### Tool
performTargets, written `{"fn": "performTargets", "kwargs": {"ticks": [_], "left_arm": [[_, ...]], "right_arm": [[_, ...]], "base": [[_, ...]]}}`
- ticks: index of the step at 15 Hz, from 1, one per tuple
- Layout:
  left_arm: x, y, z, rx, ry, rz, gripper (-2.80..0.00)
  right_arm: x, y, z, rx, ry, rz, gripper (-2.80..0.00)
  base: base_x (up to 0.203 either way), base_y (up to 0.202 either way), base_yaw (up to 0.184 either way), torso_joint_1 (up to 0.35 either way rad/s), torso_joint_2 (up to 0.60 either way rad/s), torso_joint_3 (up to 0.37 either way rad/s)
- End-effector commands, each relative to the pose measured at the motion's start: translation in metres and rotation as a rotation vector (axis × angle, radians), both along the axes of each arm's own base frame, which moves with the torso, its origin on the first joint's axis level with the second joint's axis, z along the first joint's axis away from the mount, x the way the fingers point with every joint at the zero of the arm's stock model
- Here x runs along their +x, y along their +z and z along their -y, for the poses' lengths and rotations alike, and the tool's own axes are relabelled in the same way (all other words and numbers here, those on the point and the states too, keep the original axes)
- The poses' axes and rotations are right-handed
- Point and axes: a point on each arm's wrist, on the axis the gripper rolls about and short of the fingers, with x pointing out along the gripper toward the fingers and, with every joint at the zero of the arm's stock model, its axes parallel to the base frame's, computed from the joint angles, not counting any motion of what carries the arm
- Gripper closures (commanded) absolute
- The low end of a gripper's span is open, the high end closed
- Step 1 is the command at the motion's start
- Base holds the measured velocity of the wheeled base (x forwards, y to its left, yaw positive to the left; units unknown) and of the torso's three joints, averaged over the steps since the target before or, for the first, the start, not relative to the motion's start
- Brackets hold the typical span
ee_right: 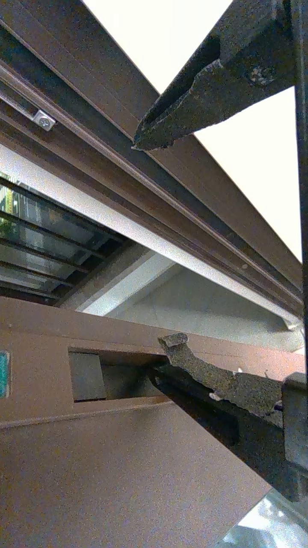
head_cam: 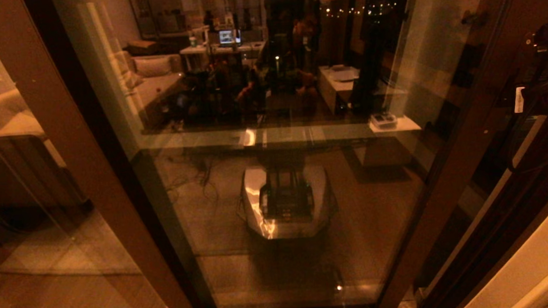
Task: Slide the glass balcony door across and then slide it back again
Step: Close the slid door
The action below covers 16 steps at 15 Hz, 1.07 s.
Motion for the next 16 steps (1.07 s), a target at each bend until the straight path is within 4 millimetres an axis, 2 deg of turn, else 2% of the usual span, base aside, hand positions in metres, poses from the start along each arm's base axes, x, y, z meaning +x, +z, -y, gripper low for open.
{"fn": "performTargets", "kwargs": {"ticks": [1, 6, 9, 12, 16], "left_arm": [[0.000, 0.000, 0.000, 0.000, 0.000, 0.000, 0.00], [0.000, 0.000, 0.000, 0.000, 0.000, 0.000, 0.00], [0.000, 0.000, 0.000, 0.000, 0.000, 0.000, 0.00], [0.000, 0.000, 0.000, 0.000, 0.000, 0.000, 0.00], [0.000, 0.000, 0.000, 0.000, 0.000, 0.000, 0.00]], "right_arm": [[0.000, -0.001, 0.000, -0.001, -0.005, 0.005, -2.80], [-0.019, 0.010, -0.007, 0.012, 0.029, -0.002, -2.80], [-0.020, 0.011, -0.008, 0.013, 0.034, -0.004, -2.80], [-0.034, 0.015, -0.009, 0.012, 0.034, -0.004, -2.80], [-0.028, 0.011, -0.008, 0.014, 0.034, -0.023, -2.80]], "base": [[0.000, 0.000, 0.000, 0.000, 0.00, 0.000], [0.000, 0.000, 0.000, 0.000, 0.00, 0.000], [0.000, 0.000, 0.000, 0.000, 0.00, 0.000], [0.000, 0.000, 0.000, 0.000, 0.00, 0.000], [0.000, 0.000, 0.000, 0.000, 0.00, 0.000]]}}
